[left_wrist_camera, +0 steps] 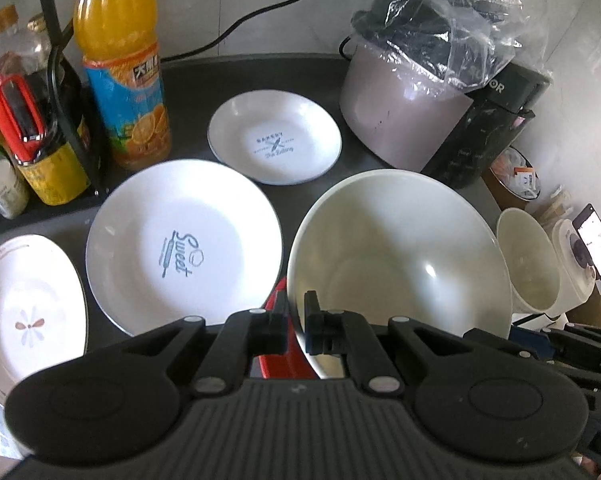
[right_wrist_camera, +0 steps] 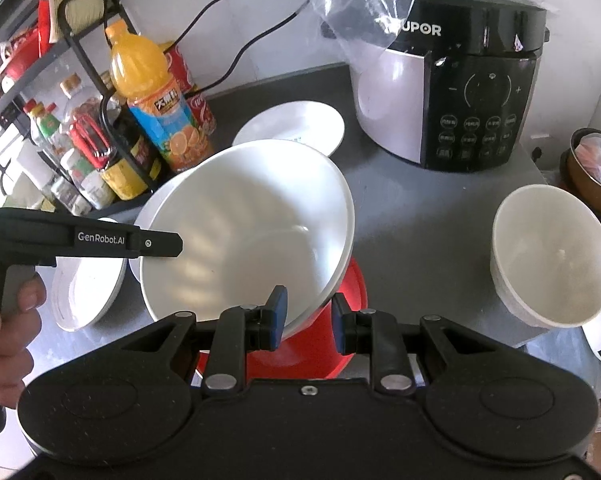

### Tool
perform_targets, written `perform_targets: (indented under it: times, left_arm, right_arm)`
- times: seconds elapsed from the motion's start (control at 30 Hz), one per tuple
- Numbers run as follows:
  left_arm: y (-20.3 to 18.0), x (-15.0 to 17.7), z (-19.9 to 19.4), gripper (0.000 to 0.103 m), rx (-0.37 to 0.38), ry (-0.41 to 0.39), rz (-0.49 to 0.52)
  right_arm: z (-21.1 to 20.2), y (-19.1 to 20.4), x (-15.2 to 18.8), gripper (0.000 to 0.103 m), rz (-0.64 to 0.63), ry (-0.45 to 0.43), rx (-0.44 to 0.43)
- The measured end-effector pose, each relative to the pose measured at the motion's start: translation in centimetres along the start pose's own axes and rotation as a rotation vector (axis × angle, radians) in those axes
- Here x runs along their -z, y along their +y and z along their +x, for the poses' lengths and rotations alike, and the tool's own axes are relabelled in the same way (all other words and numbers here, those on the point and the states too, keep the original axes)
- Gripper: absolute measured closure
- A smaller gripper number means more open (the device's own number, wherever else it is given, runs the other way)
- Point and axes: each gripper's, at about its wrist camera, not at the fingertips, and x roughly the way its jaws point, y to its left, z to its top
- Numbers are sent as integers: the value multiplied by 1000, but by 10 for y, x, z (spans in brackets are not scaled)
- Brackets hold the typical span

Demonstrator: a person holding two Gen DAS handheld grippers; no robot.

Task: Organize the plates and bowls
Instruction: 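Carry the white bowl over the red bowl and lower it inside, then open both grippers to release the white bowl in the red bowl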

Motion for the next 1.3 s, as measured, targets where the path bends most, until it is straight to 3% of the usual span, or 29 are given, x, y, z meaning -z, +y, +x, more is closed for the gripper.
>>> perform_targets:
  times: [0.33, 0.77, 0.87, 0.93, 0.97, 1.13, 1.3]
  left_arm:
    - [9, 18, 19, 98, 20, 72, -27]
    - [15, 18, 35, 98, 17, 124, -32]
    - [15, 17, 37, 97, 36, 134, -31]
    - [15, 16, 40, 95, 27, 141, -37]
    - [14, 15, 41, 95, 7, 138, -29]
    - [16, 10, 37, 94, 24, 135, -34]
    - [12, 6, 37, 89, -11, 141, 7]
  right_arm:
    - [14, 4, 13, 79, -7, 78, 30]
    - [31, 6, 16, 79, -10, 128, 56]
    - [34, 7, 15, 65, -4, 133, 67]
    - [35, 10, 15, 45, -11, 124, 58]
    - [33, 11, 14, 42, -15, 109, 53]
    - [27, 10, 11, 41, -12, 87, 49]
    - [24, 2, 12, 40, 44, 81, 59]
